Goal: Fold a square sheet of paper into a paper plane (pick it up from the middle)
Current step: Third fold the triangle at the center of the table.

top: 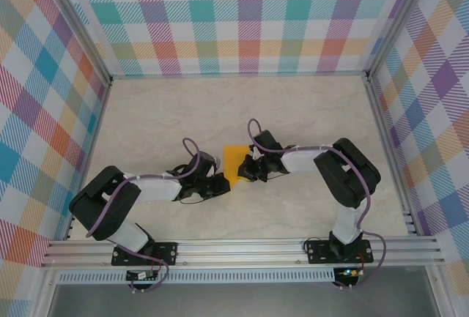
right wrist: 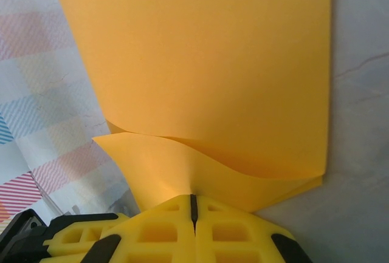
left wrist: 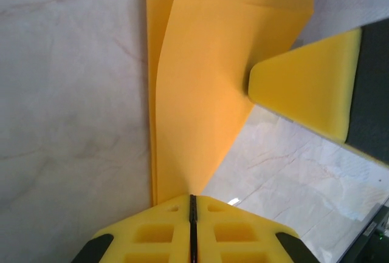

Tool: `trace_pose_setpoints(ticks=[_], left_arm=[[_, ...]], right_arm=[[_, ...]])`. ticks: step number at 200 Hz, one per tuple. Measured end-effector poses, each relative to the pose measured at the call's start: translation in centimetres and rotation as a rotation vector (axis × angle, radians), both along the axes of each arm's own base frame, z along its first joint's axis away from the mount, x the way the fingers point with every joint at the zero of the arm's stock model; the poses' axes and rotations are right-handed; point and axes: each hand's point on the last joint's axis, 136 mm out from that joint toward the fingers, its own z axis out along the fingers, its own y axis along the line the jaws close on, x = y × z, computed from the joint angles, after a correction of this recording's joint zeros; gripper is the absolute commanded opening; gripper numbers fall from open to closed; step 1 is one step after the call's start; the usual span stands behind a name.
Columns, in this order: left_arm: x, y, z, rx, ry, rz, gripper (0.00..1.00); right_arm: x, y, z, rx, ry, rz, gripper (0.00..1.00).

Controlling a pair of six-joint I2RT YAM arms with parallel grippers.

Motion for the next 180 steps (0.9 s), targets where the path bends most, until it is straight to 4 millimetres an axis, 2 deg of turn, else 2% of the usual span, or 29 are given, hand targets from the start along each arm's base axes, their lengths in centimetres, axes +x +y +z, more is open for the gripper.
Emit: trace_pose_setpoints(ticks=[88, 104, 121, 137, 151, 180], left_arm=[[-1.6, 1.7, 0.1, 0.077, 0.027, -0.025, 0.09], [-1.5, 2.1, 1.1, 0.078, 0.002, -0.009, 0.10], [-0.6, 1.8, 3.0, 0.040, -0.055, 0.018, 0.10], [0.2, 1.4, 3.7, 0.011, -0.087, 0.041, 0.09], [0.7, 1.0, 3.3, 0.001, -0.081, 0.056, 0.08], [1.3, 0.4, 0.7, 0.025, -0.028, 0.072, 0.07]], right_arm=[[-0.1, 0.1, 0.0, 0.000, 0.012, 0.005, 0.00], [-0.1, 0.1, 0.1, 0.004, 0.013, 0.007, 0.00], [-0.1, 0.2, 0.1, 0.009, 0.011, 0.010, 0.00], [-0.1, 0.2, 0.2, 0.012, 0.012, 0.012, 0.00], [-0.1, 0.2, 0.2, 0.013, 0.010, 0.014, 0.00], [-0.1, 0.3, 0.3, 0.016, 0.006, 0.020, 0.00]])
